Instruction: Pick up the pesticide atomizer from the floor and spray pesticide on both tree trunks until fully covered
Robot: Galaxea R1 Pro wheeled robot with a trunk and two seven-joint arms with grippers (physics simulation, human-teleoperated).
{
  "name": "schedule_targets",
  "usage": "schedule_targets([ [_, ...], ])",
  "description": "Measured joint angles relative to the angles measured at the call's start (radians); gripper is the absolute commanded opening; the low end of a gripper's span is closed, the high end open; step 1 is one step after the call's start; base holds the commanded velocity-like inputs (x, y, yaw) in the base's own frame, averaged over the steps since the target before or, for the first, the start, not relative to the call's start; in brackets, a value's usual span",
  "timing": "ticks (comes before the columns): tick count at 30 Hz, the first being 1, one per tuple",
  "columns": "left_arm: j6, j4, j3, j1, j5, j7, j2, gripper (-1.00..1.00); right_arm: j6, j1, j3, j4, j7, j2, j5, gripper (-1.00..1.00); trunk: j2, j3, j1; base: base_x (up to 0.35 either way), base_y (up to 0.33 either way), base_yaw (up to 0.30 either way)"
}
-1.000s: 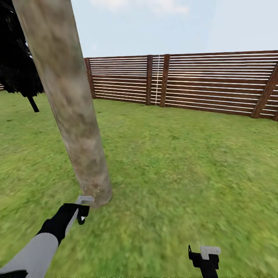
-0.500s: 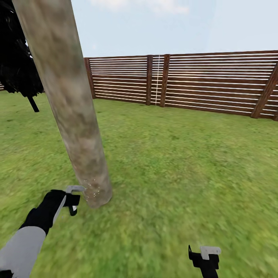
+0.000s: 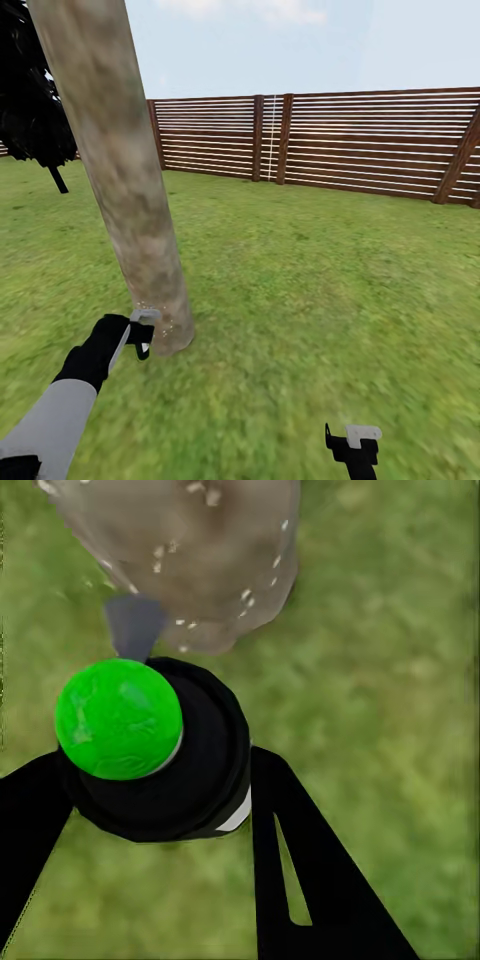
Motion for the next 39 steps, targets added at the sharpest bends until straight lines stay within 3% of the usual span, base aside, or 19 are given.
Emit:
schedule_targets([
  [2,0.038,0.001,0.005,-0.034,-0.008,-0.001,0.017,-1.00,0.000,0.000,0.000,0.000,0.000,0.000,0.000,1.00,0.000,0.000,0.000,0.000,0.000,0.000],
  [5,0.054,0.002,0.009,-0.050,-0.009,-0.007,0.086,-1.00,0.001,0.000,0.000,0.000,0.000,0.000,0.000,1.00,0.000,0.000,0.000,0.000,0.000,0.000],
  [7,0.056,0.002,0.007,-0.046,0.002,-0.028,0.103,-1.00,0.001,0.000,0.000,0.000,0.000,0.000,0.000,1.00,0.000,0.000,0.000,-0.047,0.000,0.000],
  [11,0.055,0.000,0.002,-0.046,0.007,-0.035,0.085,-1.00,0.002,0.000,0.000,0.000,0.000,0.001,0.000,1.00,0.000,0.000,0.000,-0.249,0.000,0.000],
  [16,0.057,-0.005,-0.001,-0.055,0.010,-0.036,0.029,-1.00,0.002,0.000,0.000,0.000,0.000,0.001,0.000,1.00,0.000,0.000,0.000,-0.031,0.000,0.000],
  [18,0.063,-0.048,-0.002,-0.062,0.010,-0.036,-0.009,-1.00,0.002,0.000,0.000,0.000,0.000,0.001,0.000,1.00,0.000,0.000,0.000,-0.001,0.000,0.000],
  [19,0.070,-0.057,-0.001,-0.069,-0.001,-0.035,-0.012,-1.00,0.002,0.000,0.000,0.000,0.000,0.001,0.000,1.00,0.000,0.000,0.000,0.000,0.000,0.000],
  [21,0.114,-0.068,0.002,-0.096,-0.007,-0.036,-0.006,-1.00,0.002,0.000,0.000,0.000,0.000,0.001,0.000,1.00,0.000,0.000,0.000,0.000,0.000,0.000],
  [22,0.129,-0.070,0.006,-0.111,-0.017,-0.036,0.012,-1.00,0.002,0.000,0.000,0.000,0.000,0.001,0.000,1.00,0.000,0.000,0.000,0.000,0.000,0.000],
  [24,0.137,-0.071,0.009,-0.118,-0.020,-0.036,0.075,-1.00,0.002,0.000,0.000,0.000,0.000,0.001,0.000,1.00,0.000,0.000,0.000,0.000,0.000,0.000],
  [26,0.138,-0.071,0.009,-0.114,-0.004,-0.037,0.103,-1.00,0.002,0.000,0.000,0.000,0.000,0.001,0.000,1.00,0.000,0.000,0.000,0.000,0.000,0.000],
  [29,0.138,-0.071,0.001,-0.108,0.008,-0.037,0.089,-1.00,0.002,0.000,0.000,0.000,0.000,0.001,-0.001,1.00,0.000,0.000,0.000,0.000,0.000,0.006],
  [32,0.137,-0.070,-0.001,-0.107,0.009,-0.034,0.020,-1.00,0.002,0.000,0.000,0.000,0.000,0.002,-0.002,1.00,0.000,0.000,0.000,0.000,0.000,0.179],
  [33,0.135,-0.071,-0.002,-0.106,-0.001,-0.034,0.013,-1.00,0.002,0.000,0.000,0.000,0.000,0.002,-0.002,1.00,0.000,0.000,0.000,0.000,0.000,0.253],
  [39,0.132,-0.073,-0.004,-0.104,-0.011,-0.025,0.018,-1.00,0.000,0.000,0.000,0.000,-0.002,0.001,-0.003,1.00,0.000,0.001,0.000,0.138,-0.107,0.105],
])
